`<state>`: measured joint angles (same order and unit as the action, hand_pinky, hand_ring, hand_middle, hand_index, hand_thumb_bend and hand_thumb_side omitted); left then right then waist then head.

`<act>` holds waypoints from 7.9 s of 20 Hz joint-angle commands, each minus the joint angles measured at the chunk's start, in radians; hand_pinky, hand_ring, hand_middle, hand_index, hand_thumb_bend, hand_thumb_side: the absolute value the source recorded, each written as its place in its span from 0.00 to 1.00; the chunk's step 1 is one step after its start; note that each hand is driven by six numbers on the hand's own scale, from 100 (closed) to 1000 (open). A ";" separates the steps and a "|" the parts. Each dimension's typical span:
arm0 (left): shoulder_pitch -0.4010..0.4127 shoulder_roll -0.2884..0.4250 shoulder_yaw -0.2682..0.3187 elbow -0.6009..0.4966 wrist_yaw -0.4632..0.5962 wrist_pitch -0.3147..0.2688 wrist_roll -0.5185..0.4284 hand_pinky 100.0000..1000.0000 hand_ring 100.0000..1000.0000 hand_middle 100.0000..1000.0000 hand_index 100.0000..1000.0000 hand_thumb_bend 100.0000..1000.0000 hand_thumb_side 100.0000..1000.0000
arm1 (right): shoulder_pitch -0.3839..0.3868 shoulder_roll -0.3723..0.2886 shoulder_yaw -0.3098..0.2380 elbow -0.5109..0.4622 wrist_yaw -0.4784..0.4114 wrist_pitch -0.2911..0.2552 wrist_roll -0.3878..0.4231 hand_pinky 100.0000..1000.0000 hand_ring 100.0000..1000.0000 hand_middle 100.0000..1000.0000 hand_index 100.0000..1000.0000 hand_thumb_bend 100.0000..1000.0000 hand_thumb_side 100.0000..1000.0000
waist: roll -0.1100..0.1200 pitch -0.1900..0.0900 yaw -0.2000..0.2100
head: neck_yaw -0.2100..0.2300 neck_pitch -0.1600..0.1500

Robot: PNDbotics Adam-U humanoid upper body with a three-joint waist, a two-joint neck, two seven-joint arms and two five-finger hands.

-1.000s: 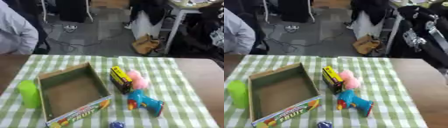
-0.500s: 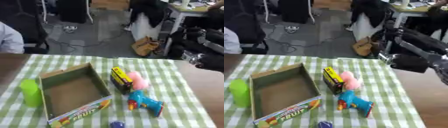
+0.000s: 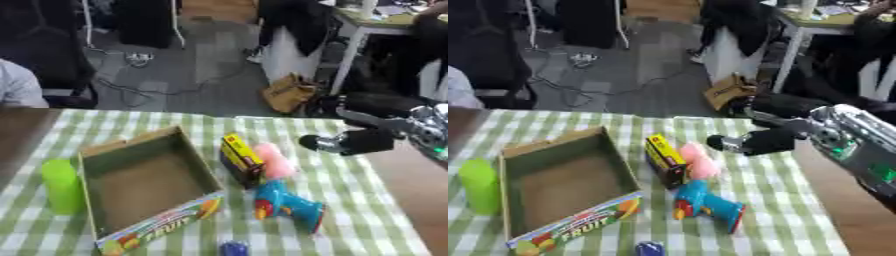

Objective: Pick up objects on the table and place them in the box.

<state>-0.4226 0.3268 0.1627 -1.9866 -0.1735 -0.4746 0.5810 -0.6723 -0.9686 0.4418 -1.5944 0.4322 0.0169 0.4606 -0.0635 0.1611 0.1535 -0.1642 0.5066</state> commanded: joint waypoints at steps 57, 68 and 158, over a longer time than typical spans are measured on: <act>-0.038 -0.004 0.002 -0.013 0.012 -0.004 0.000 0.86 0.89 0.90 0.92 0.08 1.00 | 0.009 0.256 0.002 0.506 0.284 -0.239 0.131 1.00 0.97 0.91 0.96 0.67 0.94 | 0.006 -0.008 0.035 | -0.037 -0.012; -0.047 -0.006 0.003 -0.013 0.012 -0.007 0.003 0.86 0.89 0.90 0.92 0.08 1.00 | 0.000 0.268 -0.009 0.547 0.309 -0.265 0.119 1.00 0.94 0.88 0.94 0.65 0.92 | 0.013 0.007 0.048 | -0.052 -0.029; -0.025 -0.005 0.006 -0.013 -0.007 -0.005 0.008 0.88 0.90 0.89 0.89 0.09 1.00 | 0.065 0.266 0.150 0.199 0.379 0.198 0.406 0.80 0.83 0.81 0.94 0.31 0.85 | -0.046 -0.085 0.020 | -0.082 0.075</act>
<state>-0.4401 0.3086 0.1639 -1.9866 -0.1772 -0.4778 0.5852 -0.5965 -0.6874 0.6043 -1.3988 0.7943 0.2203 0.8619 -0.1006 0.1032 0.1741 -0.2426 0.5785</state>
